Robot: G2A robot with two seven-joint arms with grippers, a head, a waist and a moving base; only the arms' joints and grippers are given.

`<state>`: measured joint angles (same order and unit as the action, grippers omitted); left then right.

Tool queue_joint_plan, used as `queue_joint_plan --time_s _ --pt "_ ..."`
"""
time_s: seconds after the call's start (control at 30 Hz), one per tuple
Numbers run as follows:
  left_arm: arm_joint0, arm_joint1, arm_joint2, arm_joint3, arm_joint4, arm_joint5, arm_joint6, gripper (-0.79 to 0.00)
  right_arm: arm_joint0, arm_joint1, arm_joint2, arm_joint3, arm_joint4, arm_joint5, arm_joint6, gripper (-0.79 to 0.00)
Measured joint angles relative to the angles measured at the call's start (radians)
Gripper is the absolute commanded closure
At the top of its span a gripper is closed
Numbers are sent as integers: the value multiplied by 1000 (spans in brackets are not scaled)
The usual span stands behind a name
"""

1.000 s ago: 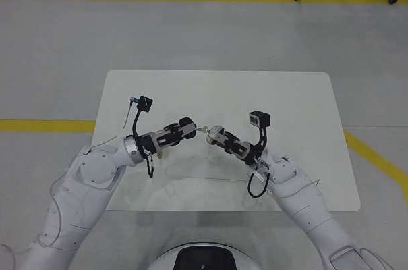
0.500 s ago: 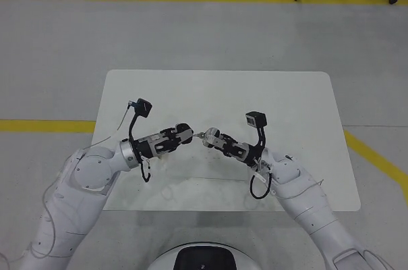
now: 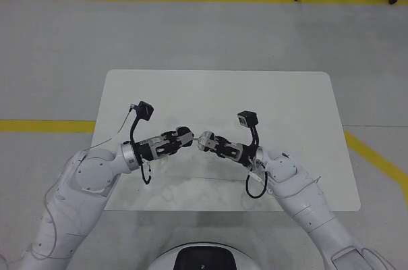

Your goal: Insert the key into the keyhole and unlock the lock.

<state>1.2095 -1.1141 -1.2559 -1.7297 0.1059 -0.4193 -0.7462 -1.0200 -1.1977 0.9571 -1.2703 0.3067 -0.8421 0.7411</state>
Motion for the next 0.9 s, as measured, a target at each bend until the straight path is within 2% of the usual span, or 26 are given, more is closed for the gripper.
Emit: queue_joint_plan --time_s 0.03,0.17,0.27,0.37,0.47,0.6,0.7,0.8,0.9 --pt "1 0 0 -1 1 0 1 -785 1 0 0 0 -2 0 1 0" --pt "6 3 -8 -9 -2 -5 5 -785 2 -2 0 2 -9 -2 -2 0" --pt "18 9 -42 -14 -8 -22 15 -785 0 -1 9 6 -15 -20 -16 0" --pt "49 20 -122 -2 -20 -42 36 -785 -11 4 42 15 -35 -54 -50 0" --pt "105 36 -241 29 1 -72 67 -785 -36 17 117 19 -123 -88 -132 0" --pt "215 55 -406 57 79 -133 132 -785 -100 30 217 -33 -274 -98 -272 0" --pt "293 61 -488 54 163 -170 189 -785 -100 30 218 -34 -274 -98 -274 0" --pt "357 62 -500 23 281 -194 233 -785 -99 30 217 -33 -272 -98 -270 0" --pt "389 59 -451 -14 451 -180 271 -785 -100 30 217 -33 -272 -98 -271 0"
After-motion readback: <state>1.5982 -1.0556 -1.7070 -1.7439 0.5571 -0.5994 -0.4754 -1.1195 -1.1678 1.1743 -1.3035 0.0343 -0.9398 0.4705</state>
